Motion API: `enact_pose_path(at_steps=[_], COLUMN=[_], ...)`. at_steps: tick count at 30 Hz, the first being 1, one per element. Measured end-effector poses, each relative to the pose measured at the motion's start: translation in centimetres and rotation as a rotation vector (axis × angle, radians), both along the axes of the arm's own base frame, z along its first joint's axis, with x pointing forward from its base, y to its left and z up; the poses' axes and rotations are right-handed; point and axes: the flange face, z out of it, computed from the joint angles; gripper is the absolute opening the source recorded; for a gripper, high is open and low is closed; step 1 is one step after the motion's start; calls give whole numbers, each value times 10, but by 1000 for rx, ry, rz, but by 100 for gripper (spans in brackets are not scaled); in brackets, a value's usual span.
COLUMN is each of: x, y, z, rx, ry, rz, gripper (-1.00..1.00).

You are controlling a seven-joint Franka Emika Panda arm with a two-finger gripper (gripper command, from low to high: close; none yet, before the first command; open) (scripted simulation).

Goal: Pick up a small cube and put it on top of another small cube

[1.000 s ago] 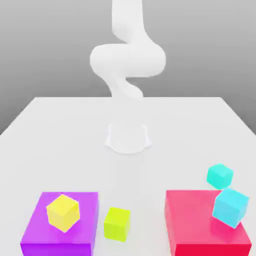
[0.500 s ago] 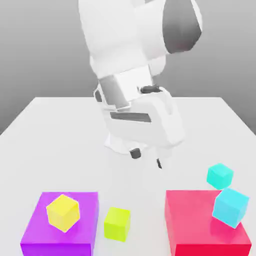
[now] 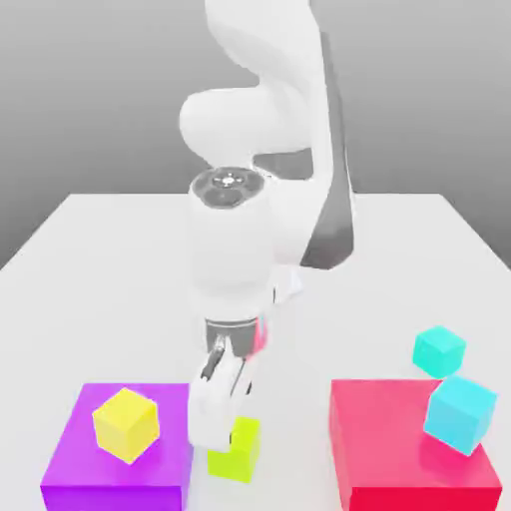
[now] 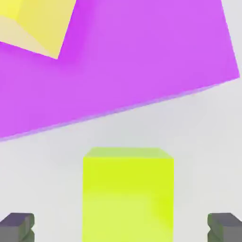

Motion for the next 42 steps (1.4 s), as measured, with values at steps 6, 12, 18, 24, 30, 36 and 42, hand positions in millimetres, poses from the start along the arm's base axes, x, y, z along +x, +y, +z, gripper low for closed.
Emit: enact_pose_path(at_steps=[6,12,18,24,30,36,42], x=[-3,-3,0,12,40,57,64], y=[0,0,0,16,76,141,206], z=[-37,-36,6,35,53,74,98], rx=[5,4,0,11,28,34,30], ry=[7,5,-2,13,41,74,115], rz=[-4,-4,-1,142,591,1046,1492], gripper=[-100,-100,-100,-100,-100,-100,-100])
